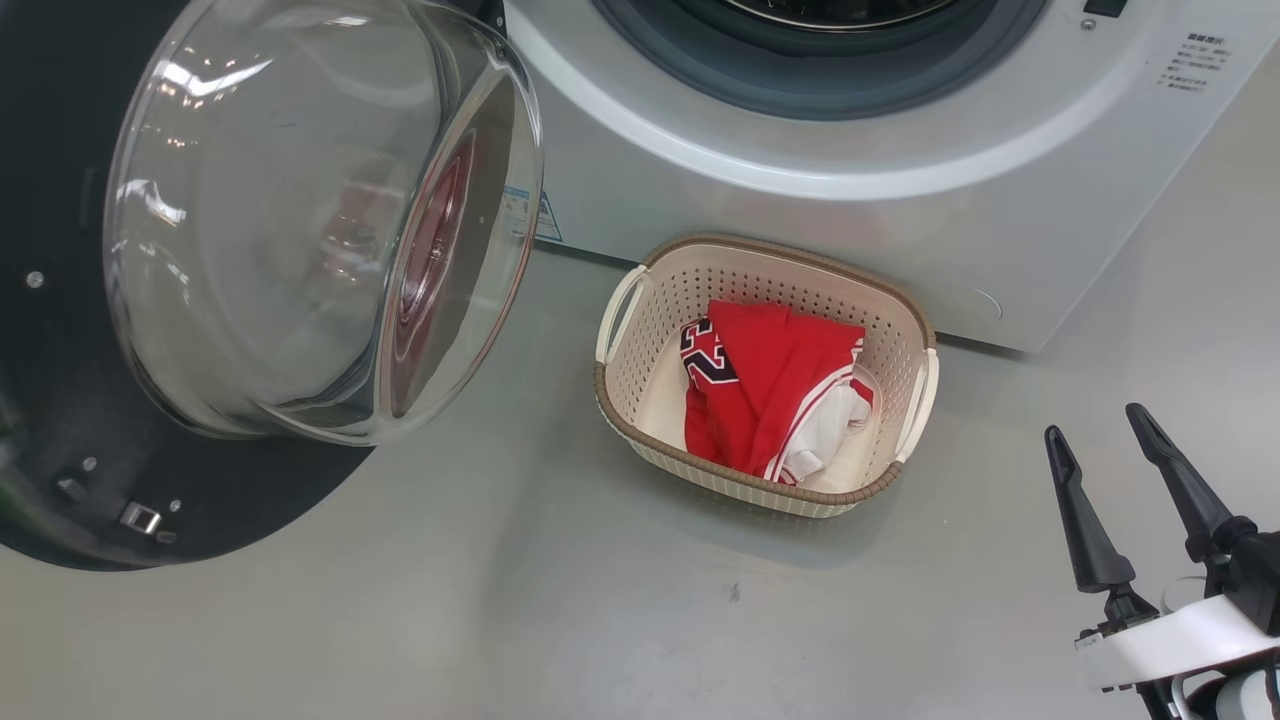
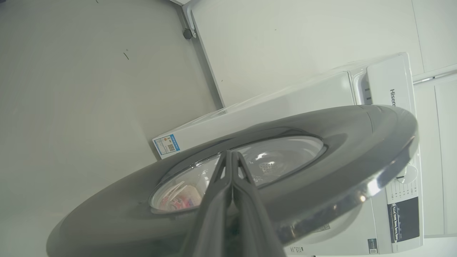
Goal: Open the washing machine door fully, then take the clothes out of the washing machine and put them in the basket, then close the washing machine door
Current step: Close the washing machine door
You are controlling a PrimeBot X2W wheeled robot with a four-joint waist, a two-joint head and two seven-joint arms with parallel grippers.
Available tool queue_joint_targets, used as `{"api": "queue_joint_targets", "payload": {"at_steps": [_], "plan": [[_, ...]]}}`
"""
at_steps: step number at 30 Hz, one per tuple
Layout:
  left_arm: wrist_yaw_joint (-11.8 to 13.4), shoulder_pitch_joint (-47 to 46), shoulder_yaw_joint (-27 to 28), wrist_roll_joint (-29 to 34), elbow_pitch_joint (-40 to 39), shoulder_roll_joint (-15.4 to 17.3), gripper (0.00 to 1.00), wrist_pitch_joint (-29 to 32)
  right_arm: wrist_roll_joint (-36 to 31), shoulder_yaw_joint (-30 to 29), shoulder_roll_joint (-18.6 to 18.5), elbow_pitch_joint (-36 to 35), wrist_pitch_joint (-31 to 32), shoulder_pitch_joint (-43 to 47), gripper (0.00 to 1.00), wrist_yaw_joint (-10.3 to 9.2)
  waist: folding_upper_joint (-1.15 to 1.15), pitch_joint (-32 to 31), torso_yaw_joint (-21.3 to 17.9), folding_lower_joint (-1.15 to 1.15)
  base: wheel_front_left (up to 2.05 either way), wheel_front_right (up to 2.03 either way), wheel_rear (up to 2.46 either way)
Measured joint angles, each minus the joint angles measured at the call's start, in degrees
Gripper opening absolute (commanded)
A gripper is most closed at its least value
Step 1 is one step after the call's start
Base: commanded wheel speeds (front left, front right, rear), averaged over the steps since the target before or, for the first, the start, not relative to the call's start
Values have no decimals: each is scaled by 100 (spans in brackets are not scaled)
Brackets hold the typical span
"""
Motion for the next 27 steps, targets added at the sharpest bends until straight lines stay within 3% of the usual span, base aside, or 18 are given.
{"api": "queue_joint_targets", "payload": {"at_steps": [9, 27], "plan": [[-231, 201, -169, -137, -334, -46, 0, 422, 2, 18, 21, 3, 0, 11, 100, -1, 0, -72, 59, 0, 0, 0, 0], [-548, 359, -1033, -129, -1255, -146, 0, 1127, 45, 118, 121, 4, 0, -1, 100, -3, 0, -128, -43, 0, 0, 0, 0]]}}
